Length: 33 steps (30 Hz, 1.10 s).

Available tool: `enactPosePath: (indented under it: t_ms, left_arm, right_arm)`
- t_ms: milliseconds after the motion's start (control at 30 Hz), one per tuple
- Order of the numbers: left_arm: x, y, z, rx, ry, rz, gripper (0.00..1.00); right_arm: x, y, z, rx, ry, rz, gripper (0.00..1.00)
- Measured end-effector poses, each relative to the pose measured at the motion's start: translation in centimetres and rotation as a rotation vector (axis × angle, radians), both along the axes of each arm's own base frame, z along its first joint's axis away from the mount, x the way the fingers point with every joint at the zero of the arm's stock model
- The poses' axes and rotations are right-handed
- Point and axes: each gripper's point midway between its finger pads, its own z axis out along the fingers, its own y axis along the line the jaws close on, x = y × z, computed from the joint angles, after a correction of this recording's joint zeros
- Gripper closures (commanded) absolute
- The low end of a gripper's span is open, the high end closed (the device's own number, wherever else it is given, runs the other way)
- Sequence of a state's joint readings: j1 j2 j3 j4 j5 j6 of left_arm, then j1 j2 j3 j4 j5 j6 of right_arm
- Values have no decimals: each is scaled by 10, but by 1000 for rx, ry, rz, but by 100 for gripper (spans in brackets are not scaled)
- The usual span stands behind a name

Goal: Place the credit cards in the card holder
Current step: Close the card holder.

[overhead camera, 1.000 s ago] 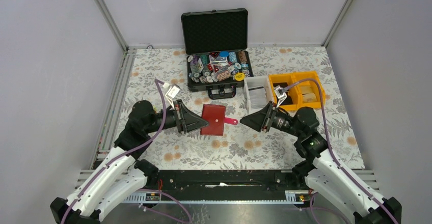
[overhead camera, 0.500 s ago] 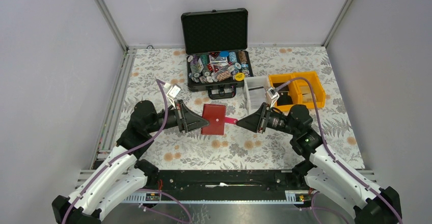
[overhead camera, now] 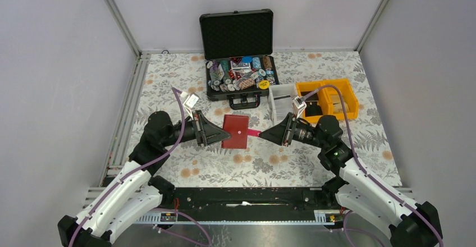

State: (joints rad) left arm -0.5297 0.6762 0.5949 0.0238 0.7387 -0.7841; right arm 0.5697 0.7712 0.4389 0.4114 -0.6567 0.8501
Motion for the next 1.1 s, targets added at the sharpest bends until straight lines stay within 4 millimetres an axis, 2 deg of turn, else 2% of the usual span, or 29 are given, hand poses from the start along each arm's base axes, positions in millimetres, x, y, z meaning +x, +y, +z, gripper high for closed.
enactPosePath:
  t_ms: [133, 233, 267, 433, 533, 667, 833, 933, 1100]
  left_arm:
    - [0, 0, 0, -2, 1, 0, 100]
    - [0, 0, 0, -1, 2, 1, 100]
    - [0, 0, -1, -1, 3, 1, 100]
    - [4, 1, -6, 13, 10, 23, 100]
    - [11, 3, -20, 66, 30, 59, 100]
    - [22, 8, -37, 157, 68, 113, 100]
    - [32, 14, -40, 232, 53, 157, 100]
    - [34, 16, -47, 264, 46, 168, 100]
    - [36, 19, -58, 307, 53, 171, 100]
  right_arm:
    - [0, 1, 0, 9, -1, 0, 82]
    - [0, 1, 1, 14, -1, 0, 98]
    - [0, 1, 1, 15, 1, 0, 100]
    - [0, 1, 2, 18, -1, 0, 100]
    - [0, 3, -3, -6, 7, 1, 100]
    - [0, 18, -3, -47, 12, 22, 100]
    - [8, 41, -2, -93, 17, 12, 100]
    - [19, 53, -11, -129, 48, -11, 100]
    - [24, 64, -33, -182, 96, -21, 100]
